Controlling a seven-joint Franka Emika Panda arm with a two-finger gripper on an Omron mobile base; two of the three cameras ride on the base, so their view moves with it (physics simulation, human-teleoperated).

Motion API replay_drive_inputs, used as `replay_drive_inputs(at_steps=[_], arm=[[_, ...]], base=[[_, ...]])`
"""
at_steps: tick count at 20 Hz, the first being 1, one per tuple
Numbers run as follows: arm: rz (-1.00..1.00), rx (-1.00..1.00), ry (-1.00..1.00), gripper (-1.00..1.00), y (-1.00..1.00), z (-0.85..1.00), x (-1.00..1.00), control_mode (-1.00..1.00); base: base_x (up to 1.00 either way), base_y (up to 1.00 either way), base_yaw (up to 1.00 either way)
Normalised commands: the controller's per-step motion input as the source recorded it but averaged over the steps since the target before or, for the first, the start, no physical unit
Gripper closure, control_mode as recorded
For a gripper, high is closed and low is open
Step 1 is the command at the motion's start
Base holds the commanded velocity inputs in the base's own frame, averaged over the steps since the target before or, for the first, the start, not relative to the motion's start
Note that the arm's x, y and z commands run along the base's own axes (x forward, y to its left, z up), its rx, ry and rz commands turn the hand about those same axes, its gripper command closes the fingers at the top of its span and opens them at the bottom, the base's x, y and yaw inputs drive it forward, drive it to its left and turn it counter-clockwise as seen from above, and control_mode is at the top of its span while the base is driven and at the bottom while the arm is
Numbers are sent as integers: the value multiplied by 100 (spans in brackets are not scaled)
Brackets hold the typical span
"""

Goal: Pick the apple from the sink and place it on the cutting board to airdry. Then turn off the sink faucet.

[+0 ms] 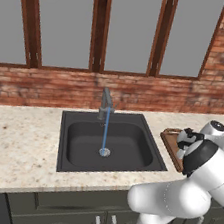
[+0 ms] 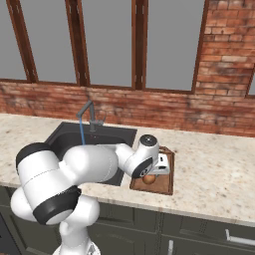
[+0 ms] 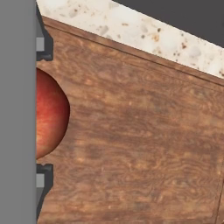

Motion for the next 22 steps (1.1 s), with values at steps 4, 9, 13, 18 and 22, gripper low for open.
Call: replay_drive_inputs(at_steps=[4,9,13,18,22], arm=[[0,0,0,-100,-4,-3,0,-100],[0,0,-2,-100,-4,6,0,-100],[0,0,-13,-100,0,43,-9,-100],[3,0,-22,-100,0,47,-41,-100],[4,0,-21,-100,4,46,-50,-100]], base=[[0,0,0],[0,0,0],[0,0,0],[0,0,0],[0,0,0]])
